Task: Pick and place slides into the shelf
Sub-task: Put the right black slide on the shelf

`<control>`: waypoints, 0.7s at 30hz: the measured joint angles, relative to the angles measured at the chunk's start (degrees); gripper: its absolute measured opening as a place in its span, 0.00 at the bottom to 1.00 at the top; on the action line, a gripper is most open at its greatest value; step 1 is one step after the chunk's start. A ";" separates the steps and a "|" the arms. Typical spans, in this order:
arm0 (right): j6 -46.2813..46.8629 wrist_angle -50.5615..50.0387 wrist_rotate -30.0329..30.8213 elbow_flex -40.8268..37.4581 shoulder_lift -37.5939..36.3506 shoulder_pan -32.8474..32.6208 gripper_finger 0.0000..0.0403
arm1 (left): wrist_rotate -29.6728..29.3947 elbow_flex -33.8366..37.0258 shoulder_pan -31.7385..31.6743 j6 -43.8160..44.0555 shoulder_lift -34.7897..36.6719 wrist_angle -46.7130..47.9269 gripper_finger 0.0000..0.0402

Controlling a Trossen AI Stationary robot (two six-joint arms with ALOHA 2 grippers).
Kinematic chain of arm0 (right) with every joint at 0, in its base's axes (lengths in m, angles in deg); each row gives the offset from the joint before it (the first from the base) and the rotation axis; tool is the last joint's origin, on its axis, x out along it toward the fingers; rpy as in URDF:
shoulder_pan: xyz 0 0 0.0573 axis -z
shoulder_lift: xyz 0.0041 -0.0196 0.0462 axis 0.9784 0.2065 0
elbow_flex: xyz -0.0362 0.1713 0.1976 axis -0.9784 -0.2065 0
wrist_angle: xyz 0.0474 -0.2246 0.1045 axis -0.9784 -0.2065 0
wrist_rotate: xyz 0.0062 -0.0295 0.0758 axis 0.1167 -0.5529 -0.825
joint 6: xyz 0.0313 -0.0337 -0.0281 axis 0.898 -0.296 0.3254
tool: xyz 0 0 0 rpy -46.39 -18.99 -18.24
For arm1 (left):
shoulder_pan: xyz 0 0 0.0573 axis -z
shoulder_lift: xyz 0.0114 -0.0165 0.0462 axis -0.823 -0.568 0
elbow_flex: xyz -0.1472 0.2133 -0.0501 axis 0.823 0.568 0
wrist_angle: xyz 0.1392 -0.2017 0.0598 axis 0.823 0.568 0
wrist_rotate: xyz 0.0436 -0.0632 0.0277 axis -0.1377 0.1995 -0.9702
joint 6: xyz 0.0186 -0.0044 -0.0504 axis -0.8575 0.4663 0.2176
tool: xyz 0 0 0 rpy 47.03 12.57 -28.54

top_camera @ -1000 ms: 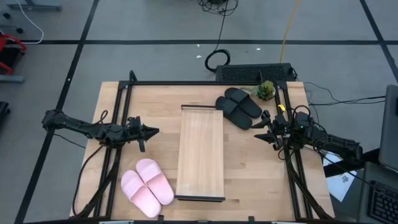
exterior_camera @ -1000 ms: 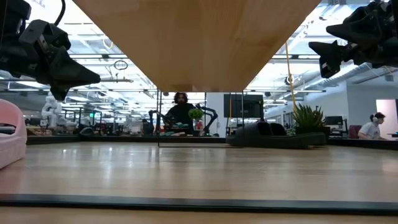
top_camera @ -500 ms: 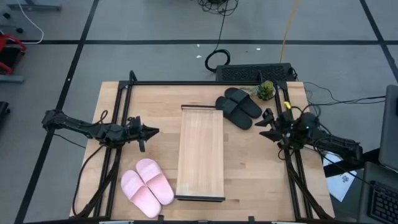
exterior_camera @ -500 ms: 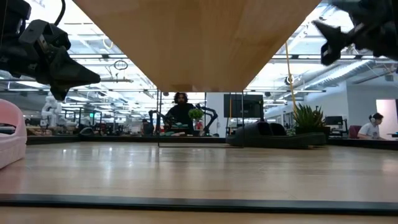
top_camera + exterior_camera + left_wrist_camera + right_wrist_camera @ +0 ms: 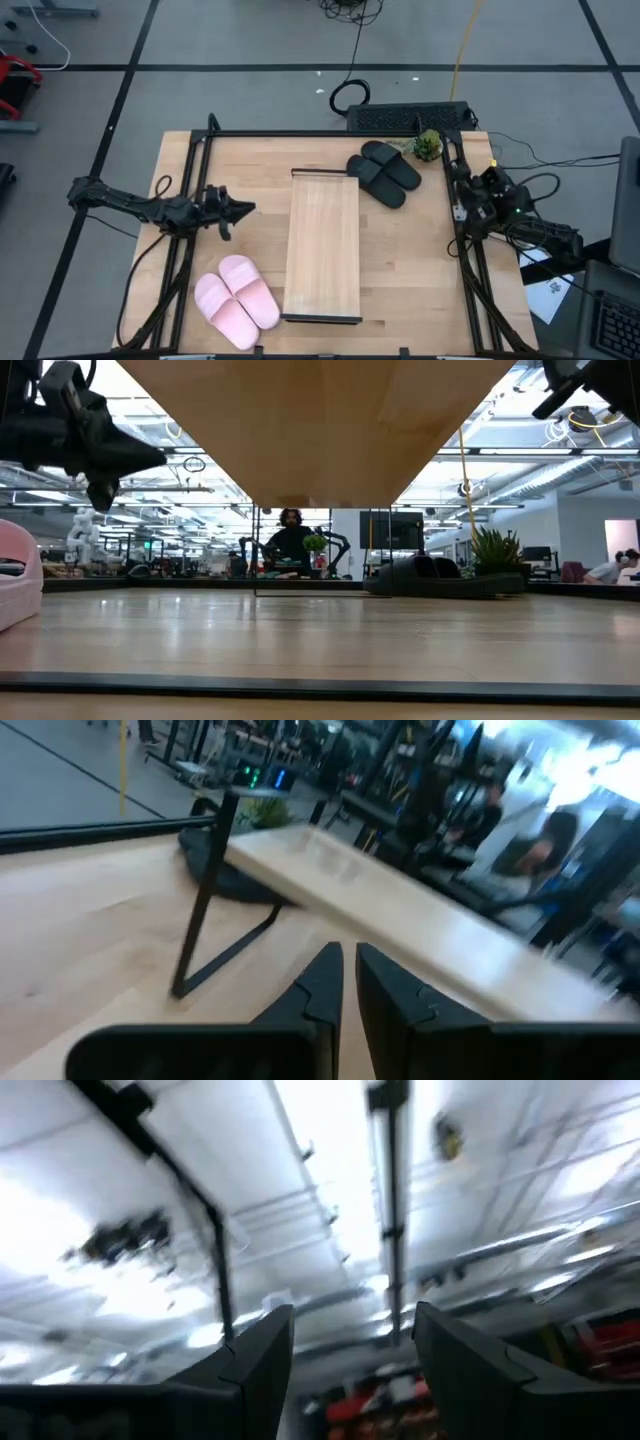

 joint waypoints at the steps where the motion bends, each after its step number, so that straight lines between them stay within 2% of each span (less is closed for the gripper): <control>1: -0.04 0.08 1.76 0.00 0.00 0.00 0.49 | 0.01 0.00 0.00 0.92 0.00 -0.82 0.08; 10: 3.49 -0.84 14.76 0.00 0.02 -0.02 0.49 | 0.00 0.00 0.00 3.06 -0.01 -8.35 0.08; 16: 2.03 -2.02 14.91 1.85 1.44 0.00 0.49 | -2.02 0.00 -0.01 2.06 0.01 -19.78 0.08; 18: -2.76 -5.36 14.37 5.12 3.37 -0.01 0.49 | -2.66 0.00 -0.01 0.13 0.01 -24.45 0.08; 21: -12.70 -10.13 11.97 14.35 6.86 -0.01 0.49 | -2.66 -0.02 -0.01 -3.54 0.01 -31.34 0.08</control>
